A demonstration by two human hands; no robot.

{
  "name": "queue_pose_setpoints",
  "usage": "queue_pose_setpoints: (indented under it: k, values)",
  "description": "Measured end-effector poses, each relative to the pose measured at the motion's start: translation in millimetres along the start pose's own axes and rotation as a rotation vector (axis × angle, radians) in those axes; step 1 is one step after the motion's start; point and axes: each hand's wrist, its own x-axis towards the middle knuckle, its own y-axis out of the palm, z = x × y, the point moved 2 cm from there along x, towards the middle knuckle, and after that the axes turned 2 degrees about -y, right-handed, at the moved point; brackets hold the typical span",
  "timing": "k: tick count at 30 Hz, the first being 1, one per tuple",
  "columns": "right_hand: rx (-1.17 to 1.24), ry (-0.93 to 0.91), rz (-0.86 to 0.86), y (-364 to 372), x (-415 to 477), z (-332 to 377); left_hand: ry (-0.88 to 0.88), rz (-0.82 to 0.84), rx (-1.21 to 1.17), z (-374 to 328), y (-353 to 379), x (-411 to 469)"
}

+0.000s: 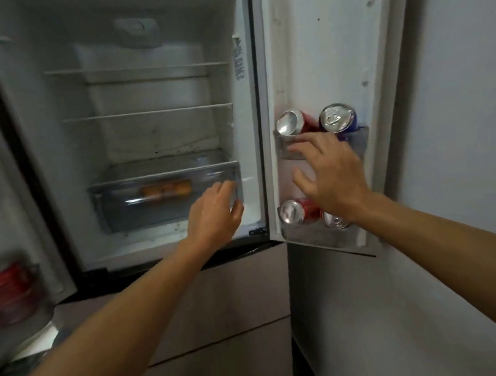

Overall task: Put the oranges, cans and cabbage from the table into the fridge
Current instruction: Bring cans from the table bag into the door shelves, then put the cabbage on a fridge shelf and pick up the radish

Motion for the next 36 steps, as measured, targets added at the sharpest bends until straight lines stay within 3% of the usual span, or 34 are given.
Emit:
queue_pose_setpoints:
  k: [8, 14, 25, 36]
  values:
    - [0.445, -0.169, 0.288, 58, -41, 174, -0.339, 0.107, 0.307, 78, -92, -186]
    - [0.611, -0.375, 0.429, 42, -88, 354, -0.585, 0.118, 0.505, 113, -197, -345]
    - [0.985, -0.779, 0.526, -125, -249, 709, -1.116, 0.122, 0.75, 72, -437, -719]
    - [1.226, -1.28, 0.54, -330, -359, 958, -1.619, -0.008, 0.907, -33, -588, -979]
